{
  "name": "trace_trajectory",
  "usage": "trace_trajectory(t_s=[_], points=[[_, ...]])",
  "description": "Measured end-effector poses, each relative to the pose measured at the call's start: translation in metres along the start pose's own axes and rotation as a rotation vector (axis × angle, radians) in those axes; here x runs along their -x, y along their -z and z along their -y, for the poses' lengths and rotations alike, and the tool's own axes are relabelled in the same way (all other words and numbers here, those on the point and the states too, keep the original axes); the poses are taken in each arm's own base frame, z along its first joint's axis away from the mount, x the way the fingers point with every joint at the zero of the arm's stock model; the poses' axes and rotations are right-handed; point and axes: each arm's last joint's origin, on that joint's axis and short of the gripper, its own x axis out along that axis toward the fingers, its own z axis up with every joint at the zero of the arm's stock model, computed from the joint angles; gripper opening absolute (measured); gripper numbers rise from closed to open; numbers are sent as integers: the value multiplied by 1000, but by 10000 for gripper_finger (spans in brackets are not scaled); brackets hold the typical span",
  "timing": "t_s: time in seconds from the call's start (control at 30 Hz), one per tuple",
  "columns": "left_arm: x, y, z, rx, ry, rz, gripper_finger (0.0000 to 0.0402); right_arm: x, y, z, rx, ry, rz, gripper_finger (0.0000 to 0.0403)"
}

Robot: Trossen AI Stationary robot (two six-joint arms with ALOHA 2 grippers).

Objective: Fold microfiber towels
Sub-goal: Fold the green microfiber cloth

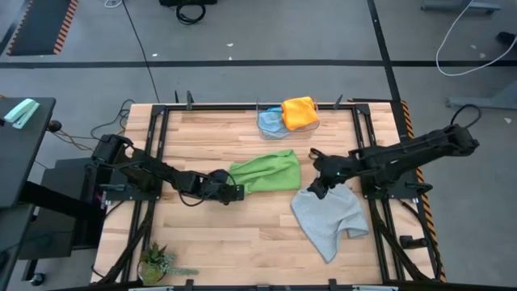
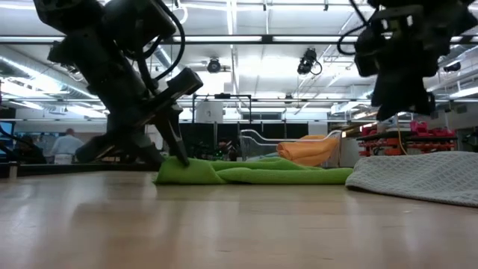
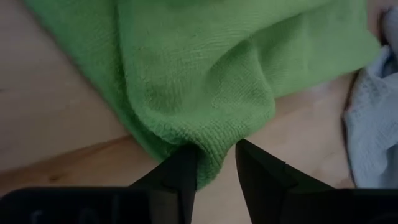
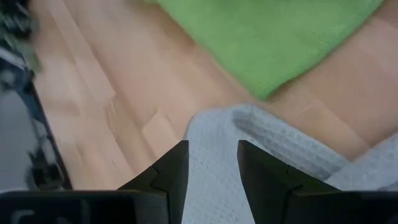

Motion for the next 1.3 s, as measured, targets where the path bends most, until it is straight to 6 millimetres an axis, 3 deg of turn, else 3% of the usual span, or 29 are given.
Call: trace_trajectory(t_s=[0.27,0.8,1.3], points=[[0,-1,2,-27,17,17,113,-18,-4,22,-150,-26,-3,144],[0,-1,3,-66,26,18,114,-65,-17,39,-211,15,-121,144],[0,-1,3,-77,24,18,107,-71,-32,52,-227,25,-72,144]])
